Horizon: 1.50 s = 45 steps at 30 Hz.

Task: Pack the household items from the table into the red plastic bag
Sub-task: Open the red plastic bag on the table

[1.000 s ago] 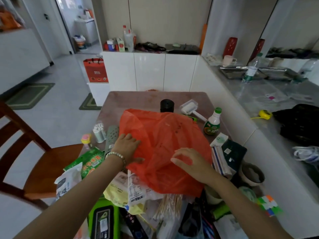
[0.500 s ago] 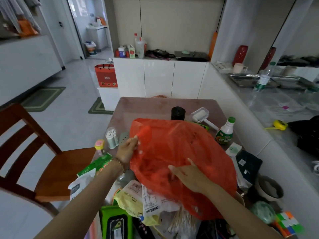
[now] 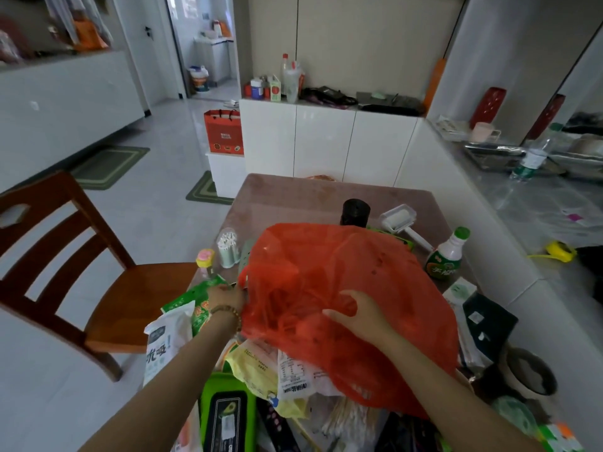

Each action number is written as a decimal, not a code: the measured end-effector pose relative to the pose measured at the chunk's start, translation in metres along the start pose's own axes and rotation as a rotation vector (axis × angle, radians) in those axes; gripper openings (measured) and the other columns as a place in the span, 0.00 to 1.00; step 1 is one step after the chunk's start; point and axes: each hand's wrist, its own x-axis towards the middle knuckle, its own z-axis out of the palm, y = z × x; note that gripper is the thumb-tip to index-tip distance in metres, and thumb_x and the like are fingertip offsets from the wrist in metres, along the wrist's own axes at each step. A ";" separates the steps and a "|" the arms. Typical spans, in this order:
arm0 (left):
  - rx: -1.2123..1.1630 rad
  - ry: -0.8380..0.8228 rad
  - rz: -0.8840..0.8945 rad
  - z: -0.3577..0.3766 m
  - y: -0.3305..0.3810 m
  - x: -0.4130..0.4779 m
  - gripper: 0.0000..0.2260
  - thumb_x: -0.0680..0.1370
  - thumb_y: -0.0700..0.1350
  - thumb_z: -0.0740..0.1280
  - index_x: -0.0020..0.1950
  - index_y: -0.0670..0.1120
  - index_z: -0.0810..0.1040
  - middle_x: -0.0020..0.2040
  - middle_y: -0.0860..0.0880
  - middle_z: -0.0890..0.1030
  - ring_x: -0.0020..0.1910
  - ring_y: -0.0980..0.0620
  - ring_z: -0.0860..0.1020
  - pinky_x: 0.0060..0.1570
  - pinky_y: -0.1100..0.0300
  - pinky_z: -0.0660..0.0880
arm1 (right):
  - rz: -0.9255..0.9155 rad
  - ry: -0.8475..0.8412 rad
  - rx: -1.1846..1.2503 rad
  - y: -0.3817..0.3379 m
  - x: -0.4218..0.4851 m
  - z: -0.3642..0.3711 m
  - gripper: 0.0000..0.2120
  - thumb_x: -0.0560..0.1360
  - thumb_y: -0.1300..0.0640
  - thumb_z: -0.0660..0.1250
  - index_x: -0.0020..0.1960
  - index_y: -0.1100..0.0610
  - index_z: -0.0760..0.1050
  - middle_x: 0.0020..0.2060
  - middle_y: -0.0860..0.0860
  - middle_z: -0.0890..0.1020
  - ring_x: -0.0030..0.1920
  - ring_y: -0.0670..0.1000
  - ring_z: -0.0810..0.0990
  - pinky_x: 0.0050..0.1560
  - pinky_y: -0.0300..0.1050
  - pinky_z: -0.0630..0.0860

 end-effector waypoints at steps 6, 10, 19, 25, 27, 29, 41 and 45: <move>0.475 -0.145 1.610 0.030 0.022 -0.036 0.18 0.74 0.40 0.59 0.64 0.45 0.72 0.62 0.45 0.75 0.63 0.46 0.72 0.66 0.49 0.67 | -0.026 0.093 -0.065 0.012 -0.017 -0.004 0.34 0.61 0.27 0.66 0.59 0.48 0.74 0.56 0.46 0.76 0.59 0.49 0.74 0.65 0.49 0.69; 0.759 -0.657 1.096 0.077 0.024 -0.046 0.21 0.81 0.52 0.52 0.74 0.50 0.59 0.72 0.48 0.67 0.70 0.49 0.66 0.70 0.55 0.62 | -0.011 0.084 -0.103 0.037 -0.032 0.001 0.31 0.62 0.30 0.69 0.57 0.49 0.78 0.55 0.47 0.78 0.58 0.48 0.75 0.63 0.46 0.69; 0.653 -0.743 0.839 0.093 0.011 -0.019 0.22 0.81 0.55 0.52 0.74 0.52 0.60 0.73 0.48 0.66 0.71 0.50 0.65 0.68 0.64 0.58 | -0.032 0.155 0.109 0.053 -0.029 0.003 0.07 0.70 0.53 0.74 0.38 0.57 0.83 0.39 0.48 0.83 0.43 0.45 0.79 0.52 0.44 0.68; 0.588 -0.872 0.798 0.089 0.018 -0.008 0.23 0.78 0.62 0.49 0.71 0.57 0.64 0.72 0.51 0.68 0.70 0.52 0.66 0.72 0.55 0.61 | -0.262 -0.040 0.271 0.009 -0.041 -0.027 0.08 0.77 0.52 0.66 0.52 0.53 0.81 0.48 0.50 0.82 0.49 0.42 0.77 0.52 0.29 0.69; 0.531 -0.864 0.782 0.085 0.021 -0.005 0.29 0.73 0.67 0.48 0.72 0.59 0.63 0.73 0.51 0.67 0.71 0.52 0.65 0.73 0.52 0.61 | -0.306 -0.276 0.037 0.001 -0.050 -0.016 0.17 0.79 0.42 0.58 0.61 0.47 0.77 0.58 0.44 0.81 0.59 0.40 0.75 0.60 0.26 0.66; 0.526 -0.859 0.787 0.082 0.021 -0.004 0.31 0.71 0.69 0.47 0.72 0.60 0.61 0.73 0.52 0.66 0.72 0.52 0.64 0.72 0.50 0.61 | -0.293 -0.389 -0.161 0.005 -0.058 -0.004 0.23 0.77 0.34 0.51 0.59 0.44 0.77 0.57 0.43 0.82 0.57 0.42 0.78 0.61 0.37 0.69; 0.755 -0.852 1.038 0.088 0.018 -0.024 0.31 0.69 0.65 0.66 0.70 0.58 0.66 0.74 0.52 0.63 0.74 0.51 0.57 0.74 0.48 0.55 | -0.250 0.012 0.510 -0.008 -0.062 -0.083 0.24 0.68 0.58 0.76 0.27 0.51 0.61 0.23 0.45 0.64 0.24 0.40 0.63 0.28 0.30 0.64; 0.654 -0.594 1.175 0.097 0.049 -0.021 0.19 0.73 0.49 0.69 0.63 0.47 0.76 0.66 0.45 0.75 0.67 0.47 0.71 0.68 0.57 0.65 | -0.198 0.111 0.679 -0.002 -0.059 -0.133 0.24 0.64 0.55 0.77 0.25 0.50 0.61 0.23 0.43 0.65 0.25 0.41 0.65 0.31 0.32 0.69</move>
